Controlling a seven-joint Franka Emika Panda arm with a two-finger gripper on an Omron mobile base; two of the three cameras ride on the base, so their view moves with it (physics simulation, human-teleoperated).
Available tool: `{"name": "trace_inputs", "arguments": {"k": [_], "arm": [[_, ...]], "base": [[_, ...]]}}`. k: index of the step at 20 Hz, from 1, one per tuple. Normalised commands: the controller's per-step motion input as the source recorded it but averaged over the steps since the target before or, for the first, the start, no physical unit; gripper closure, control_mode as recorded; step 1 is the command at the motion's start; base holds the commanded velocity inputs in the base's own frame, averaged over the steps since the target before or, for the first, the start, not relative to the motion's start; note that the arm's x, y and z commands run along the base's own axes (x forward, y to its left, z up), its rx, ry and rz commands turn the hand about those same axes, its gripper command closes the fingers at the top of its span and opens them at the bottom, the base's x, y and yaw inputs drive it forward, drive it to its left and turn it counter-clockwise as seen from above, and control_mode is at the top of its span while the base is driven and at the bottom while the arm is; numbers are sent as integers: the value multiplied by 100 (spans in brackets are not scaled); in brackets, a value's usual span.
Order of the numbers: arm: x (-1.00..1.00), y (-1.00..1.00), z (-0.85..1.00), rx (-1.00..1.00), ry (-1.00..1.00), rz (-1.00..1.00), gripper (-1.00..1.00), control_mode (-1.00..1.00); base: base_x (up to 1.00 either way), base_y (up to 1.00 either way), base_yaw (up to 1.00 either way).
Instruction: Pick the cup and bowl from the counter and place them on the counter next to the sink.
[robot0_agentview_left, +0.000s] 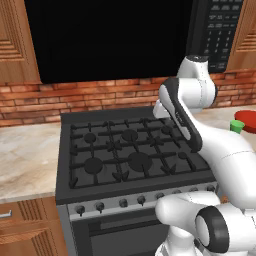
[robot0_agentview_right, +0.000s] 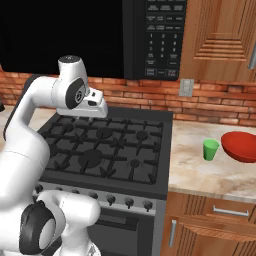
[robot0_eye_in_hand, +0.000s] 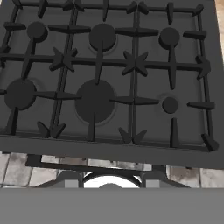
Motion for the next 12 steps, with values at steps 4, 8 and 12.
{"name": "trace_inputs", "arguments": {"k": [4, 8, 12], "arm": [[22, -9, -4, 0, 0, 2, -100, -100], [19, -19, -11, -1, 0, 0, -100, -100], [19, -18, -12, -3, 1, 0, -100, -100]], "base": [[0, 0, 0], [0, 0, 0], [0, 0, 0]]}}
